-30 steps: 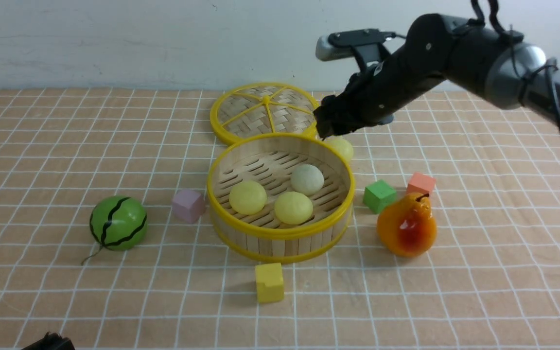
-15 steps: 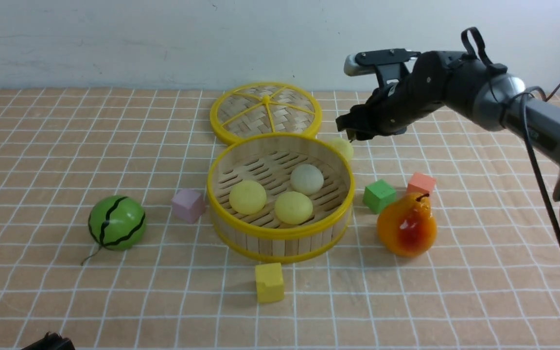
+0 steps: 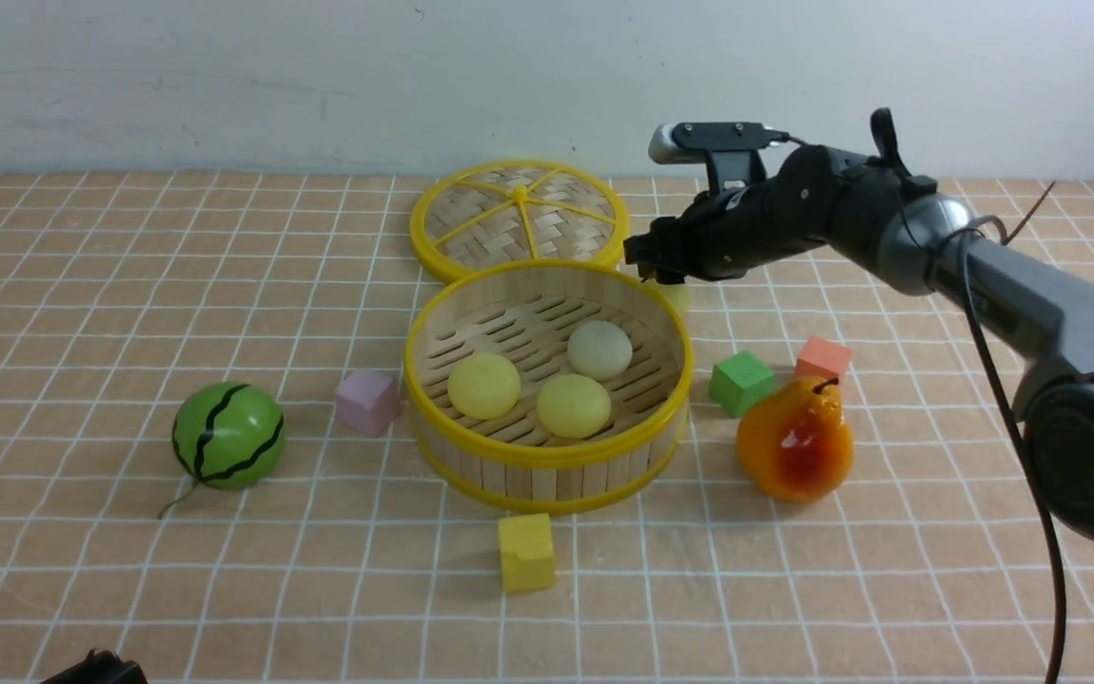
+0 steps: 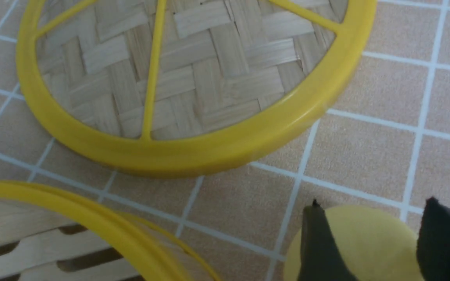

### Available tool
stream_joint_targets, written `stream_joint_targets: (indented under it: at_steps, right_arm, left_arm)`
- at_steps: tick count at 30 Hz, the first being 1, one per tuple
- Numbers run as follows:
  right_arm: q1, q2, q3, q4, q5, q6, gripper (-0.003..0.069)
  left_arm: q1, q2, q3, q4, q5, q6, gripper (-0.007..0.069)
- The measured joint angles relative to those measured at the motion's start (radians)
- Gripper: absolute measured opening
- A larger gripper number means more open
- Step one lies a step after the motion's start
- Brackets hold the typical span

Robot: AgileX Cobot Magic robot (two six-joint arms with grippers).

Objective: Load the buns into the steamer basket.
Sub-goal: Use the right arm to grab a steamed stuffed bun

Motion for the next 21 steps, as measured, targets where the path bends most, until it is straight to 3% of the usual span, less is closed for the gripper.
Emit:
stream_joint_targets:
  at_steps: [5,9,17,21]
  right_arm:
    - [0.003,0.018,-0.002,0.001,-0.033,-0.002,0.0345]
    - [0.003,0.024,-0.005,0.001,-0.051,-0.002,0.0304]
    - [0.003,0.015,-0.005,0.001,-0.039,-0.002,0.0038]
    - [-0.001,-0.016,-0.005,-0.017,0.008,-0.002,0.0003]
  left_arm:
    - [0.000,0.000,0.000,0.000,0.000,0.000,0.0111]
    - [0.000,0.000,0.000,0.000,0.000,0.000,0.0113]
    - [0.000,0.000,0.000,0.000,0.000,0.000,0.0127]
    - [0.000,0.000,0.000,0.000,0.001,0.000,0.0128]
